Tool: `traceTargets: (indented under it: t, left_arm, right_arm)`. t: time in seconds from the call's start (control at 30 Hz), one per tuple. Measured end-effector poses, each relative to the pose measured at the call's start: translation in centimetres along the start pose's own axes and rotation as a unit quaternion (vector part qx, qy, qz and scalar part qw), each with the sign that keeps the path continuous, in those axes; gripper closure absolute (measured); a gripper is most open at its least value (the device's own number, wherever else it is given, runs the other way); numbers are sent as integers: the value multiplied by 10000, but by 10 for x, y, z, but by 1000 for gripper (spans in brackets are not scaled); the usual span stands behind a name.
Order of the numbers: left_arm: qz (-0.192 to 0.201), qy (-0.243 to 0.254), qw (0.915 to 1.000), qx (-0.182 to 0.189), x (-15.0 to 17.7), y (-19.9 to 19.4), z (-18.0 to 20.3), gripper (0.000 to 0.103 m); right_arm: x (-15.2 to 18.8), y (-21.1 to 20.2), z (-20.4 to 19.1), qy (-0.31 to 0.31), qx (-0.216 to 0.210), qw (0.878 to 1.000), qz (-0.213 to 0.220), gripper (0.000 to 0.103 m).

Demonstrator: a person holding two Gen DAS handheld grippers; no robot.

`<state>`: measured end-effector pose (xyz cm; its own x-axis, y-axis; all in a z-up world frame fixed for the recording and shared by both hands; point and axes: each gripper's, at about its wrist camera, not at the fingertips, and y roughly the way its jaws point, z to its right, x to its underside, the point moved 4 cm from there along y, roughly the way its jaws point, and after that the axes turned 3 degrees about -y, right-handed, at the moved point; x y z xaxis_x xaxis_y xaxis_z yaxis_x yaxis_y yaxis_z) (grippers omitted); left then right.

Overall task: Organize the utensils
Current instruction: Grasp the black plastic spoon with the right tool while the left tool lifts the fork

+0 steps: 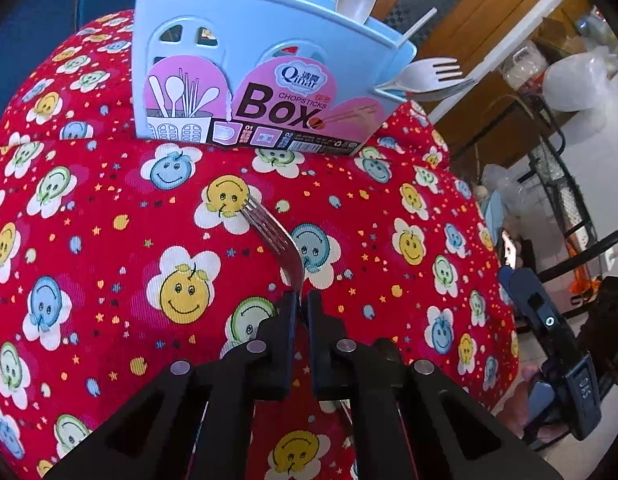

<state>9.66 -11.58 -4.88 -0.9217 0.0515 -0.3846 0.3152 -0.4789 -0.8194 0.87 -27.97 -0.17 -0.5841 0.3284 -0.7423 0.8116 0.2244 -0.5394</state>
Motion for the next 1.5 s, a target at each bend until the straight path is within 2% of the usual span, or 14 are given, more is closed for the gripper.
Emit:
traceTargets:
  t: [0.17, 0.33, 0.53, 0.83, 1.0, 1.1, 1.27, 1.5]
  left_arm:
    - [182, -49, 9991, 387, 8, -9, -4, 101]
    - [592, 74, 9966, 575, 15, -29, -7, 102]
    - [1218, 313, 9912, 407, 19, -61, -12, 102]
    - [1844, 390, 9815, 320, 27, -97, -27, 102]
    - [2080, 400, 9768, 303, 32, -111, -33, 102]
    - [2156, 382, 9753, 289, 35, -115, -36, 102]
    - [2220, 310, 9741, 300, 38, -118, -44, 102]
    - [2284, 247, 9727, 315, 40, -119, -50, 102]
  right_arm:
    - [2, 1, -5, -79, 4, 9999, -71, 21]
    - [5, 3, -18, -199, 5, 9996, -200, 21]
    - [10, 5, -36, -410, 56, 9981, -456, 22]
    - [37, 13, -65, -859, 250, 9893, -1152, 43]
    - [55, 13, -76, -1031, 360, 9825, -1510, 49]
    - [63, 14, -80, -1086, 378, 9797, -1644, 51]
    - [73, 21, -91, -1180, 379, 9750, -1846, 64]
    - [77, 30, -101, -1394, 549, 9693, -1950, 75]
